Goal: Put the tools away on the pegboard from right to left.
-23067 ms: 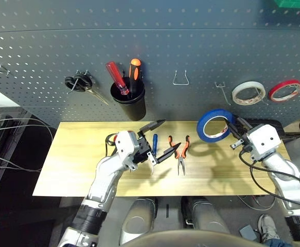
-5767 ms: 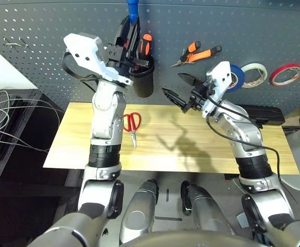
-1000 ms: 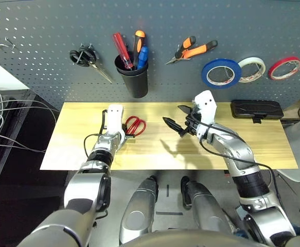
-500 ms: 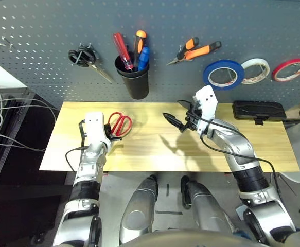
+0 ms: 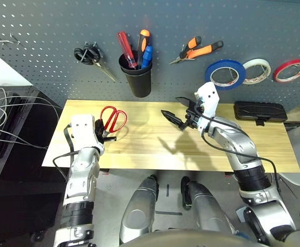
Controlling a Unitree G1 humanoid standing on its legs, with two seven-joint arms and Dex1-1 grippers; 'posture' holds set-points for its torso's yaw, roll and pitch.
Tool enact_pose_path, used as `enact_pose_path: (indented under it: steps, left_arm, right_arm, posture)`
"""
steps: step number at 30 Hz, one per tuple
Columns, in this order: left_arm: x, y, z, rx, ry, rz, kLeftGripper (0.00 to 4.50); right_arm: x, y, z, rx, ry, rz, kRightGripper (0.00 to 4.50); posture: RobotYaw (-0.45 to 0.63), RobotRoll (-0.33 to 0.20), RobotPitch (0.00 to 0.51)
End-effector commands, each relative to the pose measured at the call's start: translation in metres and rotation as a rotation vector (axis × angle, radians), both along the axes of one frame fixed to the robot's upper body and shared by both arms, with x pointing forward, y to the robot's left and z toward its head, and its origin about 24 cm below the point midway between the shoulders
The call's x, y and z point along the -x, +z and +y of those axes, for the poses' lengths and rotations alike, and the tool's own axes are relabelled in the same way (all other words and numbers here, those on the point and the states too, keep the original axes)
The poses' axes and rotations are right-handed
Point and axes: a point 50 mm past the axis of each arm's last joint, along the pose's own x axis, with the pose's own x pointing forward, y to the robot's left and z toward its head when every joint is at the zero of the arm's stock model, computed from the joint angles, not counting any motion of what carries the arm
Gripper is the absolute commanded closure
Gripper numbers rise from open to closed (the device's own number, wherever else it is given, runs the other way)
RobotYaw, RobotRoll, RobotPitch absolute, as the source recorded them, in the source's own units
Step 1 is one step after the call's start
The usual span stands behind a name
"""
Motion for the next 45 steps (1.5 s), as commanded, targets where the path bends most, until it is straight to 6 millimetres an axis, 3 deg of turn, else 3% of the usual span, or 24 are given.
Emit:
enact_pose_path:
  steps: [1, 5, 7, 9, 22, 27, 45]
  left_arm:
    - [0.004, -0.004, 0.001, 0.002, 0.008, 0.019, 4.48]
    - [0.004, -0.004, 0.001, 0.002, 0.008, 0.019, 4.48]
    - [-0.007, 0.053, -0.001, -0.039, -0.007, -0.268, 4.48]
    - [-0.007, 0.077, -0.002, -0.056, -0.013, -0.392, 4.48]
    - [-0.012, 0.078, -0.01, -0.033, -0.03, -0.402, 4.48]
    - [-0.012, 0.089, -0.01, -0.053, -0.036, -0.463, 4.48]
    - [0.021, 0.111, -0.008, -0.104, -0.033, -0.594, 4.48]
  right_arm:
    - [0.001, 0.0, 0.0, -0.008, 0.01, 0.008, 0.0]
    - [0.001, 0.0, 0.0, -0.008, 0.01, 0.008, 0.0]
    - [0.0, 0.027, 0.008, -0.067, 0.035, -0.062, 0.0]
    - [0.0, 0.039, 0.011, -0.092, 0.047, -0.09, 0.0]
    - [-0.003, 0.039, 0.01, -0.099, 0.022, -0.084, 0.0]
    - [-0.004, 0.042, 0.011, -0.104, 0.022, -0.091, 0.0]
    - [-0.006, 0.045, 0.008, -0.101, 0.029, -0.097, 0.0]
  posture:
    - [0.1, 0.0, 0.264]
    - [0.1, 0.0, 0.264]
    - [0.09, 0.0, 0.289]
    - [0.09, 0.0, 0.289]
    - [0.09, 0.0, 0.296]
    - [0.09, 0.0, 0.298]
    - [0.1, 0.0, 0.303]
